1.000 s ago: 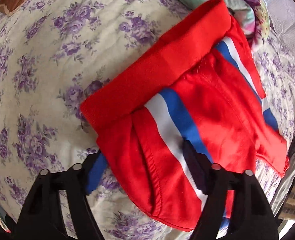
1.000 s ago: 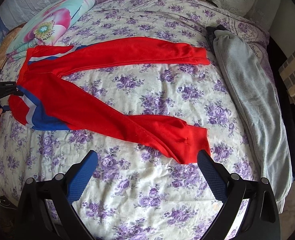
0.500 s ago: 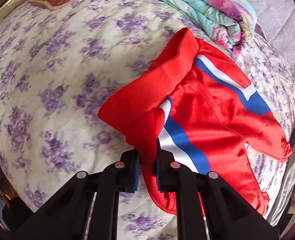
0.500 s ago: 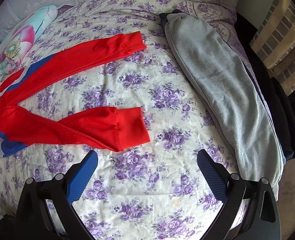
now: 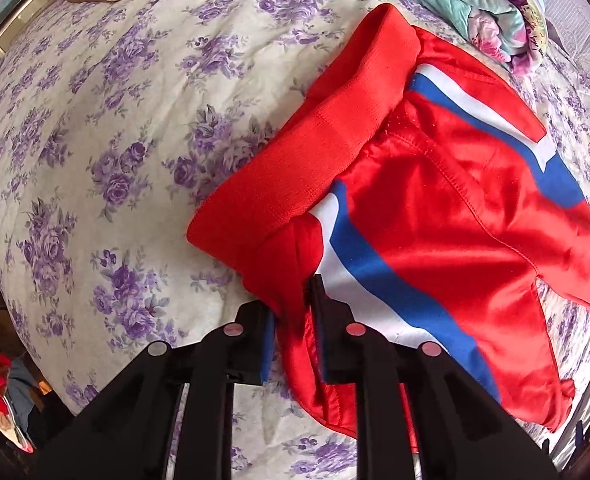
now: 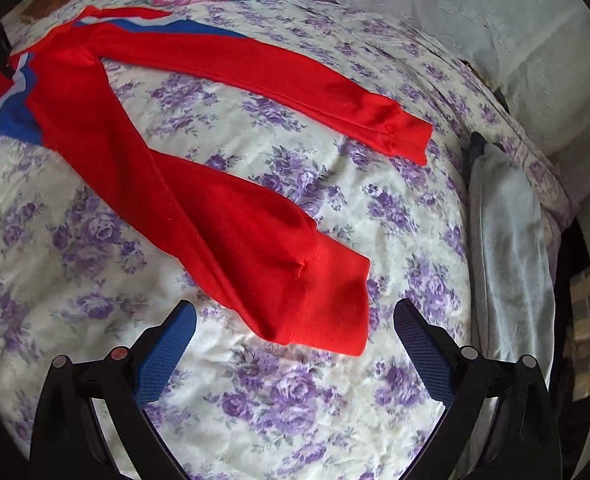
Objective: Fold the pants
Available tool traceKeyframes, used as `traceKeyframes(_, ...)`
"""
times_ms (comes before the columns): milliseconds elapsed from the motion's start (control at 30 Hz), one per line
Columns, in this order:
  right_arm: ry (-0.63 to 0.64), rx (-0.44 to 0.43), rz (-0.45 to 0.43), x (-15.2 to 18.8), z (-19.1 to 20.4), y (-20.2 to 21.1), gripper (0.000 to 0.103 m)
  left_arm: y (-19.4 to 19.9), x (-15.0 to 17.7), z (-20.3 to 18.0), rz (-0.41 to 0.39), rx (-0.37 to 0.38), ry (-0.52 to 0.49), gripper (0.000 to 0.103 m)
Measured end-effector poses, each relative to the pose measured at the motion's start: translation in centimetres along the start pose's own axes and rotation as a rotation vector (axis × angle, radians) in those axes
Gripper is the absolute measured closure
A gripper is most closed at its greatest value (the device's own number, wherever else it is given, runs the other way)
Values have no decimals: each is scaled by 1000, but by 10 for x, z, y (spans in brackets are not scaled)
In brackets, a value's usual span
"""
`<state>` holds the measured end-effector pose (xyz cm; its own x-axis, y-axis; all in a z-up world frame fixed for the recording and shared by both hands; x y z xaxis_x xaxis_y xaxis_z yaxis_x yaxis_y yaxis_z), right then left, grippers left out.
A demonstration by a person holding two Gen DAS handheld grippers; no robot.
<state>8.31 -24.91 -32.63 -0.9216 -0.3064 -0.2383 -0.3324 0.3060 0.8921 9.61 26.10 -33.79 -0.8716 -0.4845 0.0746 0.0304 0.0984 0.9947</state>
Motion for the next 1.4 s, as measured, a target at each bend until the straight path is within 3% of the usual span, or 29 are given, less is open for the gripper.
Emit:
traceKeyframes(33,28,13,7,-3,3,-9,14,-1,-3,-2,5,7,4,86)
traceKeyframes(100,61,-81,44,-1,8,-28,58,-2,-4,5,10,15,13,84)
traceKeyframes(133,41,-139,26,-2,5,-28,59,-2,-4,7,11,17,15,83)
traceKeyframes(167,13,-177,34,-2,-1,-28,69,-3,-3,9,10,17,15,83)
traceKeyframes(200,-11,-225,57,-2,-5,-27,73,-3,-2,12,8,18,15,82)
traceKeyframes(400,-73,-486,192,-1,-29,38,81,-2,7,15,-13,20,-7,74)
traceKeyframes(500,-69,-590,243,-3,-39,60,81,-2,13,28,-21,17,-11,68)
traceKeyframes(600,-126,-632,316,-15,-54,28,81,-4,7,21,-11,5,-3,66)
traceKeyframes(767,-199,-529,348,-46,-59,-55,78,-8,-3,15,11,-24,9,66)
traceKeyframes(833,-185,-440,352,-52,-53,-69,59,-10,-6,19,18,-27,11,64)
traceKeyframes(867,-174,-380,351,-53,-52,-70,43,-11,-7,21,18,-28,12,64)
traceKeyframes(900,-169,-330,342,-53,-54,-66,35,-12,-8,23,16,-26,11,63)
traceKeyframes(933,-173,-301,325,-52,-56,-59,34,-12,-8,25,12,-25,8,63)
traceKeyframes(1000,-223,-308,302,-43,-64,-40,32,-12,-9,29,7,-28,-1,63)
traceKeyframes(1067,-321,-340,284,-21,-73,-19,23,-13,-7,23,4,-39,-9,63)
traceKeyframes(1100,-369,-353,288,-7,-75,-12,21,-12,-3,6,0,-48,-13,63)
traceKeyframes(1167,-444,-370,307,19,-73,-6,21,-5,2,8,-15,-66,-30,63)
traceKeyframes(1267,-581,-426,289,42,-67,-15,21,11,10,8,-36,-75,-52,62)
traceKeyframes(1400,-682,-455,334,51,-55,-54,20,33,14,14,-84,-91,-61,63)
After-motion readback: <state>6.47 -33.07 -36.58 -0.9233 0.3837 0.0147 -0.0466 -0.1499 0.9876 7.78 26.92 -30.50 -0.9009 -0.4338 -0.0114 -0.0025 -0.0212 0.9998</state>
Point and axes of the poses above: each gripper's, at about its wrist camera, not at the fingertips, and y roughly against the way its jaws point, z to its left, x to its underside, the point moved 7 cm from there along -y, roughly the way its jaws point, and after that the axes turned 13 degrees about z, right-handed, at the moved point
